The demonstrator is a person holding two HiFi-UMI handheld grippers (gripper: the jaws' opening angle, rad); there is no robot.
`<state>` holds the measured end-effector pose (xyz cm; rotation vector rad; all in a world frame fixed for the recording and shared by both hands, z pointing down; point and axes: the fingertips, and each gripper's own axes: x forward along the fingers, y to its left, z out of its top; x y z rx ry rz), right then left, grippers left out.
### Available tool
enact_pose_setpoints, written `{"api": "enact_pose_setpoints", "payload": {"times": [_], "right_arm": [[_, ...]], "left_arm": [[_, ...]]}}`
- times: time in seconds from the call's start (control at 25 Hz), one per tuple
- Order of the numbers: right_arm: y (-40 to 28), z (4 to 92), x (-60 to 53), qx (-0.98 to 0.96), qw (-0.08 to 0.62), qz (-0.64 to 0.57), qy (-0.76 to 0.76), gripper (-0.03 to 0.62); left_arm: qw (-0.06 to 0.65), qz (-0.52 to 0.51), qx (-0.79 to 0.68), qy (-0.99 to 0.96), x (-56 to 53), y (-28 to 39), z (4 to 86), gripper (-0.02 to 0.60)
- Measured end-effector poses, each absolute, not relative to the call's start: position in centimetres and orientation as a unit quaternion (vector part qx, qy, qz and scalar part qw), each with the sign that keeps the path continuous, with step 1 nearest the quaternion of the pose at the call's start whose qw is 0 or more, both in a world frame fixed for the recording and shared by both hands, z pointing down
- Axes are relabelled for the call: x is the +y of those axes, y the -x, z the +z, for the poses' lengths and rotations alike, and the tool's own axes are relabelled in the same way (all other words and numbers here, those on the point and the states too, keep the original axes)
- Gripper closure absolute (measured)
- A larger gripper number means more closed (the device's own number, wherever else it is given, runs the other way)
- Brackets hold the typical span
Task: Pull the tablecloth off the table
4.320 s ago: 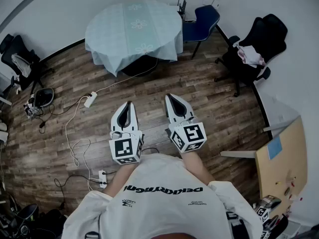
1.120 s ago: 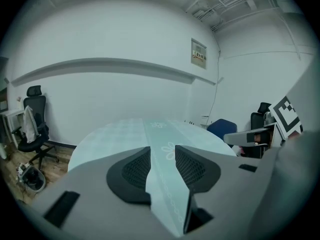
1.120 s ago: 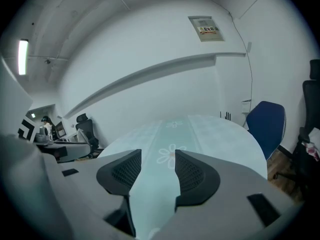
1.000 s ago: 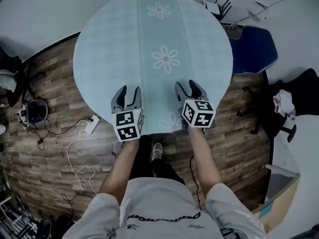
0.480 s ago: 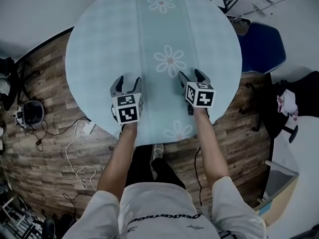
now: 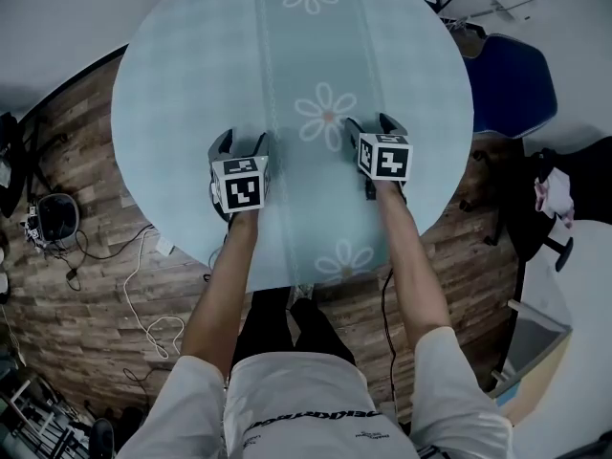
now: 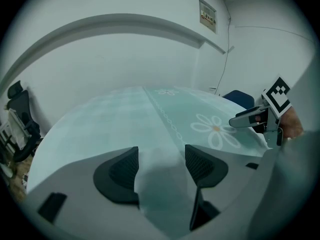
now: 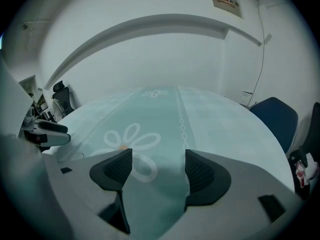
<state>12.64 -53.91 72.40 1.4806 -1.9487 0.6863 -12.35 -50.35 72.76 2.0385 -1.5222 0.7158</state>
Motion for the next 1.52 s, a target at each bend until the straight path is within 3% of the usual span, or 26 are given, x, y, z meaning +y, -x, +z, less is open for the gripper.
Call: {"api": "enact_pose_setpoints", "payload": {"times": [0.92, 1.0, 1.52], "right_arm": [[-14.8, 74.5, -60.0, -0.712, 0.336, 0.275, -0.552, 0.276], [-14.8, 74.5, -59.9, -0.71, 0.339, 0.274, -0.553, 0.281], [-13.5, 74.5, -57.8, -0.715, 0.367, 0.269, -0.531, 0.498]], "left_arm": [[0.261, 0.31, -0.527, -0.747, -56.7, 13.0, 76.1, 0.281], [0.259, 0.306, -0.529, -0.748, -56.5, 12.7, 75.9, 0.303], [0.244, 0.333, -0.505, -0.758, -54.9, 11.1, 75.7, 0.51]]}}
